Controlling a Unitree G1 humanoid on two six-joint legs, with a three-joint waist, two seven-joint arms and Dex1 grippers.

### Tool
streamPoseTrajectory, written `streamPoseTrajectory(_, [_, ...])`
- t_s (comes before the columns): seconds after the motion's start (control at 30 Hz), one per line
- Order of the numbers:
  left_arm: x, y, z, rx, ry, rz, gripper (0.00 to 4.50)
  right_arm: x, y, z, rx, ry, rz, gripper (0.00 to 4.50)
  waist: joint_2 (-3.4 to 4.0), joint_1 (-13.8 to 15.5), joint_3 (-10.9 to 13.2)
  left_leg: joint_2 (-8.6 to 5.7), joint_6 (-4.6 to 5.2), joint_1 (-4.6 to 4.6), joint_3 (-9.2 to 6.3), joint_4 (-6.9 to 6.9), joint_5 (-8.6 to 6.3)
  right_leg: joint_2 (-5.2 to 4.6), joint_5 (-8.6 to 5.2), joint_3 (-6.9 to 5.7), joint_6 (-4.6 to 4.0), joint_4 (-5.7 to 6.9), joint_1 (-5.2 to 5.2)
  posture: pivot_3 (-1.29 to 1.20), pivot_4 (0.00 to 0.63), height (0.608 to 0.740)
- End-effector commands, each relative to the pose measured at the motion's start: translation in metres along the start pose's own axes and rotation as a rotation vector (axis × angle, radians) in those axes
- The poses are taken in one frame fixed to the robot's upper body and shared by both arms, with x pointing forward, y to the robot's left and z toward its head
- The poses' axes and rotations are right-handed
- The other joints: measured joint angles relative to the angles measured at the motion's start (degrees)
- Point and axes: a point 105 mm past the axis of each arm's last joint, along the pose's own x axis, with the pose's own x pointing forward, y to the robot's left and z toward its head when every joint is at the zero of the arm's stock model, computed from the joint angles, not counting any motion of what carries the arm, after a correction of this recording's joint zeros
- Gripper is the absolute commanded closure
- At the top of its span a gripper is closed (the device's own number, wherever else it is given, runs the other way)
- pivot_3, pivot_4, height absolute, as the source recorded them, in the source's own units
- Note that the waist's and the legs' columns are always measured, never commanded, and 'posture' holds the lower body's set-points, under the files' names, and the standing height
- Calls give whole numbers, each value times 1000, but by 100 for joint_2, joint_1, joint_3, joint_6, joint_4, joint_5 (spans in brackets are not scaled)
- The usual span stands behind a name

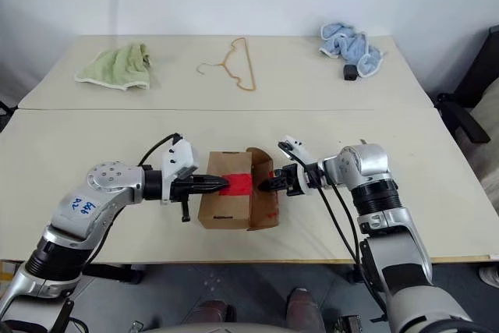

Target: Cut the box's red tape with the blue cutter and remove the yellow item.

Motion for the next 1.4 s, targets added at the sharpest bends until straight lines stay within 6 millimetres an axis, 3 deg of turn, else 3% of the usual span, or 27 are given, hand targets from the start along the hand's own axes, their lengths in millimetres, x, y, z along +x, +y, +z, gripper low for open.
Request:
streamPoseTrajectory(0.03, [7, -5, -17, -36, 54, -34, 4500, 2, -17, -19, 51, 70, -72, 4493, 1, -3, 0, 0, 0, 1, -1, -1, 0, 0, 0, 0, 0, -1, 1, 0, 150, 740])
streamPoseTrajectory(0.23, [17, -4, -8, -2, -20, -34, 4500, -24, -21, -7, 56, 32, -142, 4493, 14, 118, 8, -2, 0, -7, -2, 0, -1, -2, 0, 0, -1, -4, -4, 0, 150, 740])
streamPoseTrajectory(0.43, [51, -5, 16, 54, -186, -52, 4500, -75, -19, 10, 70, -11, -234, 4493, 39, 310, 24, -19, 2, -54, -1, 17, 1, -15, 6, -33, -8, -11, -23, 0, 150, 740])
streamPoseTrajectory(0.67, [81, -8, 45, 80, -348, -57, 4500, -124, -11, 18, 21, -12, -328, 4493, 51, 251, 34, -16, 2, -139, -5, 13, 2, -17, 10, -72, -9, -14, -90, 0, 150, 740])
streamPoseTrajectory(0.87, [94, -10, 53, 68, -406, -50, 4500, -161, 0, 23, -32, 13, -420, 4493, 63, 236, 73, -9, 1, -152, 17, 11, 2, -21, 11, -90, -6, -17, -112, 0, 150, 740])
streamPoseTrajectory(1.07, [103, -18, 53, 58, -426, -61, 4500, -168, 12, 31, -86, 68, -466, 4493, 58, 259, 94, -6, 1, -154, 21, 17, 1, -21, 13, -92, -3, -17, -112, 0, 150, 740])
streamPoseTrajectory(1.3, [106, -19, 49, 50, -416, -48, 4500, -150, 37, 39, -172, 153, -411, 4493, 60, 267, 116, -7, 1, -160, 14, 17, 1, -21, 14, -98, -4, -18, -116, 0, 150, 740])
streamPoseTrajectory(1.4, [100, -18, 34, 35, -353, -28, 4500, -141, 49, 42, -210, 193, -382, 4493, 60, 256, 116, -6, 0, -160, 13, 15, 1, -22, 14, -113, -5, -17, -117, 0, 150, 740])
